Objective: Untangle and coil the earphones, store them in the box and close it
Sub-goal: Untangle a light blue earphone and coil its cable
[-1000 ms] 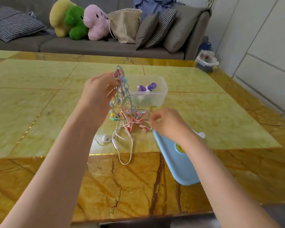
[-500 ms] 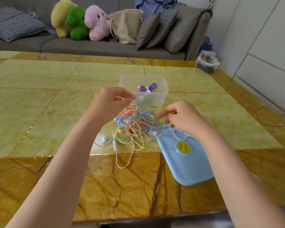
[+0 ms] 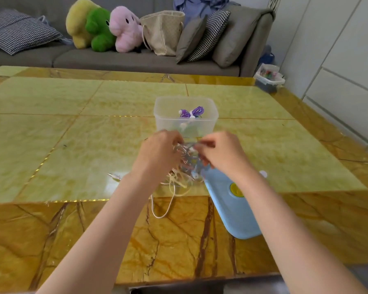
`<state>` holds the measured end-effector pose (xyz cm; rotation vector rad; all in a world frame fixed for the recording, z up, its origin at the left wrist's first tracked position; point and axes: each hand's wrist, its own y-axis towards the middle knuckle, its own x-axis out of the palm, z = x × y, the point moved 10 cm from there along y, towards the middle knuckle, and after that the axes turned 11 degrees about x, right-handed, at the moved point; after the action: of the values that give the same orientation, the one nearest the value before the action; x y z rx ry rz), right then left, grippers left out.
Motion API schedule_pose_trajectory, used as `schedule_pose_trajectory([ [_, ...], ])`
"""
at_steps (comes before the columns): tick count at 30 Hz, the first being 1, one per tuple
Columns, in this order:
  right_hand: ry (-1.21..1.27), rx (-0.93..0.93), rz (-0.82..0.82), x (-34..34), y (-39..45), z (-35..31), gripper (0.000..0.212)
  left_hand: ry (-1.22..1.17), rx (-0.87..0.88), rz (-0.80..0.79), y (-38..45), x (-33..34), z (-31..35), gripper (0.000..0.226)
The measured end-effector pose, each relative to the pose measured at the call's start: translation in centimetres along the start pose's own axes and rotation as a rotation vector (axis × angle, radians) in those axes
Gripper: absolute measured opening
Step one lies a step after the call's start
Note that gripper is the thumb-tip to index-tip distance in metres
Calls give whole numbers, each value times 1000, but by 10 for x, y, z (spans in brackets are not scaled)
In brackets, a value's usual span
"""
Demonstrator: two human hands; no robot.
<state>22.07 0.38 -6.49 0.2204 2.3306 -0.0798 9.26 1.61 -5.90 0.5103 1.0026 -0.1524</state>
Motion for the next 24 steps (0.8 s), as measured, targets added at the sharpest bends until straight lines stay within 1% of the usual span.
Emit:
schedule_pose_trajectory([
  [2, 357, 73, 88, -29, 2, 10, 22, 39, -58, 184, 0, -27, -11, 28],
  [3, 507, 91, 98, -36, 2, 12, 20, 55, -64, 243, -1, -35, -14, 28],
  [4, 599, 98, 106, -40, 1, 13, 17, 68, -55, 277, -1, -40, -13, 28],
  [7, 751, 82, 173, -53, 1, 14, 16, 106, 26, 334, -2, -45, -3, 27],
  [9, 836, 38, 176, -62, 1, 12, 19, 104, 45, 342, -3, -48, -1, 32],
  [10, 846, 10, 171, -66, 0, 9, 20, 79, 35, 335, -2, -47, -2, 35],
  [11, 845, -12, 169, -68, -1, 7, 20, -4, 2, 331, -2, -46, -5, 36],
  [12, 825, -32, 182, -71, -2, 5, 21, -160, -67, 327, -2, -44, -12, 33],
  [14, 708, -73, 256, -79, -5, 4, 21, -605, -248, 303, -5, -34, -23, 26],
  [15, 584, -94, 319, -84, -6, 3, 19, -768, -327, 286, -6, -27, -26, 25],
  [16, 433, -109, 371, -87, -7, 1, 16, -829, -367, 261, -7, -23, -30, 25],
  [17, 297, -114, 398, -87, -6, 0, 13, -820, -381, 230, -7, -19, -32, 24],
  [18, 205, -101, 407, -87, -6, 1, 11, -763, -386, 197, -7, -16, -34, 22],
  [20, 123, -63, 418, -85, -6, 7, 12, -524, -365, 123, -8, -14, -36, 18],
  [22, 14, -18, 437, -85, -7, 12, 13, -247, -296, 107, -6, -18, -33, 26],
  [23, -44, 3, 409, -82, -5, 13, 10, -170, -269, 111, -6, -20, -29, 30],
  [24, -67, 14, 346, -76, -4, 13, 8, -136, -252, 97, -4, -19, -26, 32],
])
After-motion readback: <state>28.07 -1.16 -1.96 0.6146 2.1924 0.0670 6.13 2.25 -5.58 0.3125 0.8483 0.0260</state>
